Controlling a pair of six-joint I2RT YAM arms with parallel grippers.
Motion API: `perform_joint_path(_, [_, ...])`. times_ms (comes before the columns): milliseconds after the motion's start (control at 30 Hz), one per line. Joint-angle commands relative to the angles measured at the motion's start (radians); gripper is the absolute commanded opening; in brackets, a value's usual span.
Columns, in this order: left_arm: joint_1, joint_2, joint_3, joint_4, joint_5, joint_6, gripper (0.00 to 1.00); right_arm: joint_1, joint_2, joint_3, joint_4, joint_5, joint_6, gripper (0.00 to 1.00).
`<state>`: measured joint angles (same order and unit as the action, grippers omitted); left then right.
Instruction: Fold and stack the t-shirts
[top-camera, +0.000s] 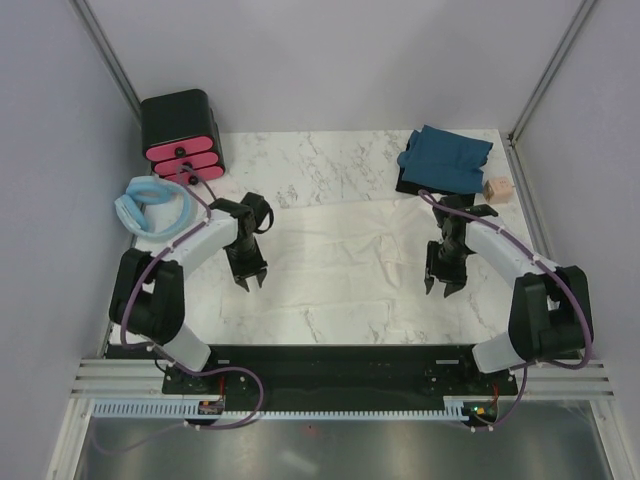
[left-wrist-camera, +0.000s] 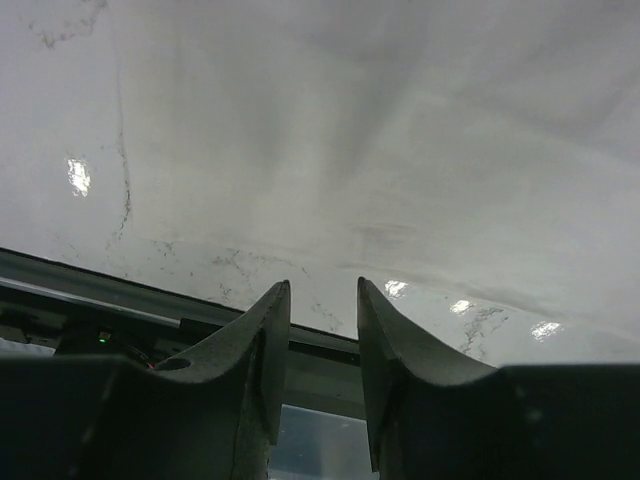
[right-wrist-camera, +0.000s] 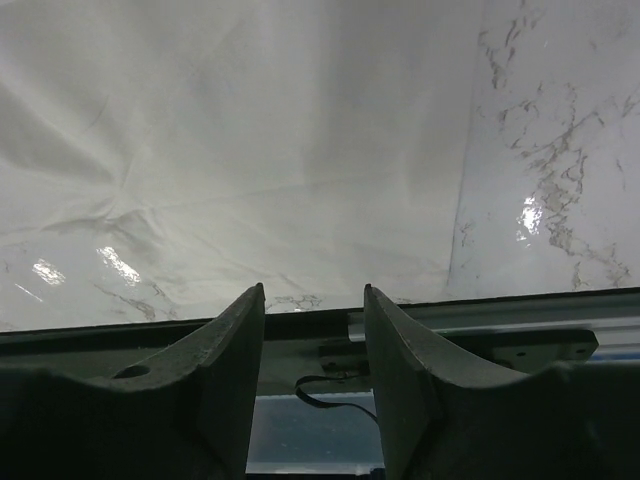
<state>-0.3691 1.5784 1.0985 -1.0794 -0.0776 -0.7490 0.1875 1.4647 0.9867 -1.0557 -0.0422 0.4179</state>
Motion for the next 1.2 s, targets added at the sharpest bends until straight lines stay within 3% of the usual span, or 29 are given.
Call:
perform_joint_path(0, [-0.024, 0.069, 0.053, -0.007, -0.042, -0.093, 0.39, 0.021, 0.054, 0.030, 0.028, 0.030, -0.008, 0.51])
perform_joint_path(67, [-0.028, 0.106, 0.073, -0.001, -0.048, -0.099, 0.36, 0.023, 0.092, 0.041, 0.036, 0.036, -0.019, 0.50])
perform_joint_path(200, [-0.031, 0.189, 0.159, -0.010, -0.042, -0.078, 0.08, 0.024, 0.157, 0.088, 0.042, 0.065, -0.024, 0.42])
perform_joint_path(467, [-0.051, 0.230, 0.340, -0.024, -0.132, -0.058, 0.06, 0.024, 0.201, 0.204, 0.085, 0.143, -0.021, 0.36])
perform_joint_path(633, [-0.112, 0.261, 0.533, 0.074, -0.114, 0.081, 0.04, 0.039, 0.233, 0.248, 0.085, 0.165, -0.060, 0.31])
perform_joint_path(733, [-0.152, 0.420, 0.699, 0.119, -0.018, 0.148, 0.02, 0.076, 0.255, 0.241, 0.098, 0.160, -0.067, 0.25])
perform_joint_path(833, [-0.195, 0.608, 0.912, 0.121, 0.062, 0.200, 0.02, 0.124, 0.215, 0.201, 0.152, 0.140, -0.064, 0.00])
perform_joint_path(933, [-0.238, 0.742, 1.096, 0.144, 0.070, 0.200, 0.02, 0.138, 0.133, 0.113, 0.220, 0.123, -0.022, 0.00])
perform_joint_path(1067, [-0.243, 0.902, 1.337, 0.203, 0.200, 0.166, 0.02, 0.141, -0.006, 0.041, 0.227, 0.123, 0.031, 0.00])
perform_joint_path(1167, [-0.244, 0.989, 1.416, 0.263, 0.330, 0.148, 0.02, 0.147, -0.101, 0.027, 0.206, 0.111, 0.033, 0.00])
